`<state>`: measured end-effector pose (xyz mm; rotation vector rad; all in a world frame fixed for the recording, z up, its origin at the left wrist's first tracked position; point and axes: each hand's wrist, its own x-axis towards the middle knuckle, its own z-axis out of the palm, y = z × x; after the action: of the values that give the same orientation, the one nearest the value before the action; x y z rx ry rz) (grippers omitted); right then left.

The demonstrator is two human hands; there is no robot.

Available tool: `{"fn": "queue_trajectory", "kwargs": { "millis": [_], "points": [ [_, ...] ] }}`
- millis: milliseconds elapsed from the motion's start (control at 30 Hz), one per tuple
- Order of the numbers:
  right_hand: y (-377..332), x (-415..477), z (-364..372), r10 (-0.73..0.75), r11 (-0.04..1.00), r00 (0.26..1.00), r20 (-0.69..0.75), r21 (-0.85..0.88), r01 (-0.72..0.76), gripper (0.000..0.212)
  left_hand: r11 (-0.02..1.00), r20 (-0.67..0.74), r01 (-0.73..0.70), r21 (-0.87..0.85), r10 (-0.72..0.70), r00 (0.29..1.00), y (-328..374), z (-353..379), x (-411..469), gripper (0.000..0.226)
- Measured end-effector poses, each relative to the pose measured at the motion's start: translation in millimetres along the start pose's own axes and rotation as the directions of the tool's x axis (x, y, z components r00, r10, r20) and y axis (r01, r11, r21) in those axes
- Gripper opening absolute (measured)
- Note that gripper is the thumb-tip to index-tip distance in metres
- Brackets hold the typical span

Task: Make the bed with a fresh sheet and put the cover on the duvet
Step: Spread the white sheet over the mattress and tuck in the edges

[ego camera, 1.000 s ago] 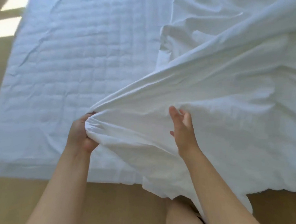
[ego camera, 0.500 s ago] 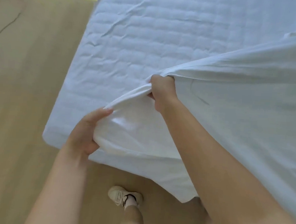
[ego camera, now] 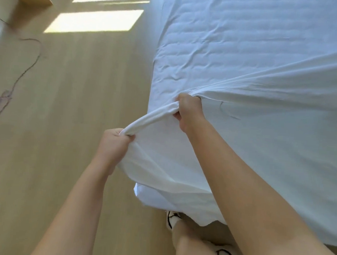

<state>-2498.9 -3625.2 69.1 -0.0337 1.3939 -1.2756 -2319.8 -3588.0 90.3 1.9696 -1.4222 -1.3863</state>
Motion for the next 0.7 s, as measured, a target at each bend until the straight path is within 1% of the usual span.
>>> {"fn": "queue_trajectory", "kwargs": {
  "millis": [67,133,233,267,300,333,400,433,467,500,533,567,600,633,667,700],
  "points": [
    [14.1,10.7,27.8,0.003,1.0,1.0,-0.019,0.007,-0.002,0.017,0.999,0.046,0.009,0.033,-0.011,0.999,-6.2,-31.8,23.9,0.01],
    [39.5,21.1,52.7,0.058,0.997,0.997,-0.041,-0.048,-0.06,0.015,0.992,0.112,0.078,0.096,-0.089,0.99,-24.3,-63.3,44.3,0.013],
    [94.7,28.3,77.3,0.23,0.951,0.963,-0.137,-0.178,-0.253,0.014,0.947,0.215,0.174,0.271,-0.236,0.948,-73.0,-94.8,70.4,0.016],
    [110.1,27.4,83.2,0.28,0.92,0.946,-0.167,-0.234,-0.313,0.011,0.925,0.231,0.19,0.328,-0.274,0.934,-91.3,-99.2,76.6,0.02],
    [124.9,27.3,86.7,0.316,0.888,0.929,-0.191,-0.284,-0.361,0.015,0.901,0.252,0.184,0.393,-0.298,0.921,-106.6,-101.1,81.7,0.024],
    [137.2,27.5,89.3,0.338,0.865,0.912,-0.233,-0.305,-0.399,0.018,0.874,0.288,0.149,0.462,-0.307,0.907,-117.2,-101.6,87.8,0.027],
    [150.0,31.9,93.7,0.319,0.88,0.887,-0.334,-0.244,-0.408,0.012,0.823,0.409,0.03,0.567,-0.313,0.858,-123.6,-99.3,110.4,0.021],
    [153.2,36.7,94.8,0.283,0.901,0.881,-0.378,-0.21,-0.379,0.02,0.816,0.487,-0.029,0.578,-0.316,0.815,-121.2,-96.4,124.9,0.016],
    [153.1,39.9,97.7,0.24,0.914,0.878,-0.414,-0.207,-0.348,0.024,0.83,0.567,-0.076,0.552,-0.307,0.764,-115.6,-91.7,140.1,0.019],
    [153.9,41.0,101.5,0.189,0.924,0.878,-0.44,-0.222,-0.311,0.027,0.854,0.621,-0.11,0.509,-0.276,0.734,-106.0,-87.1,154.3,0.031],
    [154.4,44.3,106.5,0.118,0.931,0.875,-0.469,-0.255,-0.262,0.029,0.872,0.655,-0.164,0.461,-0.209,0.726,-92.3,-81.5,170.4,0.042],
    [151.6,47.6,115.9,0.059,0.931,0.875,-0.48,-0.29,-0.221,0.032,0.882,0.677,-0.246,0.401,-0.105,0.728,-74.1,-74.2,185.1,0.048],
    [148.7,50.7,125.0,-0.001,0.932,0.873,-0.487,-0.316,-0.175,0.033,0.883,0.695,-0.333,0.33,0.012,0.719,-54.4,-65.5,196.2,0.047],
    [145.1,53.6,132.7,-0.039,0.94,0.868,-0.495,-0.314,-0.137,0.033,0.865,0.714,-0.41,0.289,0.09,0.694,-33.4,-52.3,204.4,0.045],
    [141.8,56.0,138.8,-0.083,0.942,0.864,-0.497,-0.321,-0.095,0.033,0.827,0.751,-0.492,0.273,0.136,0.646,-12.9,-36.6,209.6,0.046],
    [137.2,58.0,145.5,-0.125,0.937,0.855,-0.503,-0.344,-0.066,0.033,0.762,0.791,-0.581,0.287,0.153,0.592,5.8,-19.9,212.9,0.051]
  ]
}}
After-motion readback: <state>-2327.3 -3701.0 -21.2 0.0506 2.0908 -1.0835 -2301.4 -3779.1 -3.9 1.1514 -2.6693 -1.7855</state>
